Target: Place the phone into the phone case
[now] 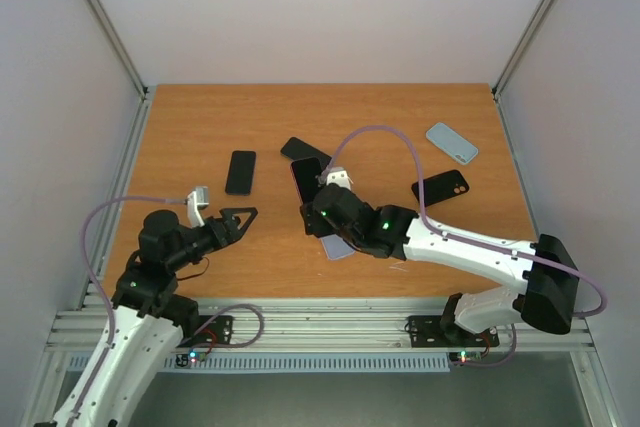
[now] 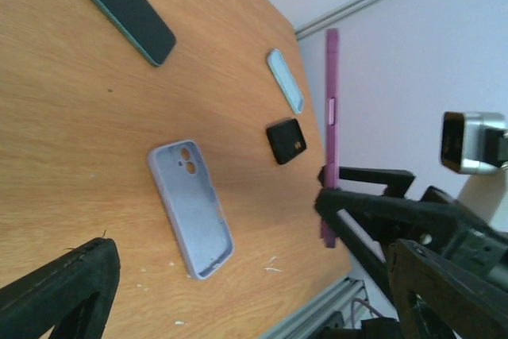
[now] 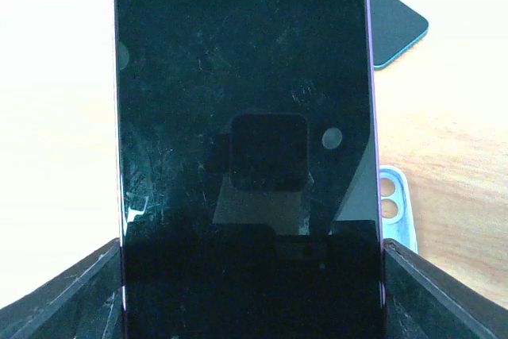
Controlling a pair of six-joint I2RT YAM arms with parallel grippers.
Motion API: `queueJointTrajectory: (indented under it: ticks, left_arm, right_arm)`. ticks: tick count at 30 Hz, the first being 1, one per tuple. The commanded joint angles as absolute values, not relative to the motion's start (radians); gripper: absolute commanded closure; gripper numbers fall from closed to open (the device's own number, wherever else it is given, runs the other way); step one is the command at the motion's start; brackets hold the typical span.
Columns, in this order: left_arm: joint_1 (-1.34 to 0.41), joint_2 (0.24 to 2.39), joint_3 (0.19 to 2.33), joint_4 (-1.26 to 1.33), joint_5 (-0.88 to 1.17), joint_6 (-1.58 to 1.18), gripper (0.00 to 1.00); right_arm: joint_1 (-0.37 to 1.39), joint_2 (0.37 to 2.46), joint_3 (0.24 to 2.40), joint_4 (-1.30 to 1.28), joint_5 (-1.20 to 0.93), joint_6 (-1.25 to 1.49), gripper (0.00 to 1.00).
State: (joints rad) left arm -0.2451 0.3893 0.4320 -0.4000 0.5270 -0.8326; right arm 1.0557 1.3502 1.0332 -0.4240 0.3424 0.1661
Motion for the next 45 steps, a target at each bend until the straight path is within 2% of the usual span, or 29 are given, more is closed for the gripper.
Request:
queueJointTrajectory:
  ticks: [1, 5, 12, 17, 25, 33, 37, 45]
  left_arm:
    - [-0.337, 0.375, 0.396, -0.206, 0.454, -0.909, 0.08]
    - [-0.445, 0.418, 0.335, -0.054, 0.371, -0.961, 0.13]
    - [-0.635, 0.531, 0.346, 0.058, 0.175, -0.930, 0.22]
    - [-0.697, 0.625, 0.336, 0.174, 0.139, -0.928, 0.31]
    - [-0.742, 0.747, 0.338, 0.291, 0.136, -0.924, 0.53]
    - [-0.761, 0.805, 0.336, 0.367, 0.155, -0.926, 0.69]
    - [-0.762, 0.825, 0.331, 0.387, 0.163, -0.933, 0.73]
    - [-0.761, 0.809, 0.375, 0.289, 0.171, -0.878, 0.89]
  right_arm:
    - [1.124, 1.317, 1.004, -0.330, 0.489, 0.239, 0.60]
    - [1.198, 1.308, 0.977, -0.286, 0.566, 0.250, 0.59]
    - [1.266, 1.299, 0.924, -0.233, 0.651, 0.307, 0.59]
    - [1.290, 1.299, 0.898, -0.175, 0.646, 0.305, 0.59]
    - [1.302, 1.293, 0.867, -0.132, 0.647, 0.327, 0.59]
    - [1.302, 1.300, 0.850, -0.092, 0.627, 0.323, 0.58]
    - [1.302, 1.296, 0.848, -0.092, 0.635, 0.325, 0.57]
    - [1.302, 1.295, 0.839, -0.074, 0.632, 0.304, 0.50]
